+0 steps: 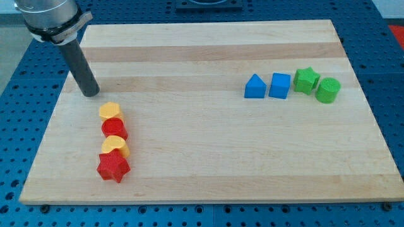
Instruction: Move the yellow hexagon towards the center
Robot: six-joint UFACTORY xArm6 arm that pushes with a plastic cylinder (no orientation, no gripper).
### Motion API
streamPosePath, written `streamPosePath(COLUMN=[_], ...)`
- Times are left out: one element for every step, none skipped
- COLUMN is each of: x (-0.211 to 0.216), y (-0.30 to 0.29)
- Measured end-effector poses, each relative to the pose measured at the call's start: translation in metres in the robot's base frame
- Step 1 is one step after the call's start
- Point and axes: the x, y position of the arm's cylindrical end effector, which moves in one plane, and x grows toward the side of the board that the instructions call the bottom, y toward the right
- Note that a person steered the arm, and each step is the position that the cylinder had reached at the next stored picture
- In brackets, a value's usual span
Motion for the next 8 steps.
streamPosePath(x=[-0.034,-0.034,-0.030,-0.020,-0.021,-0.021,-0.022,-0.014], y=[0.087,0.096,0.119,0.158,0.091,0.064,0.060,0.011])
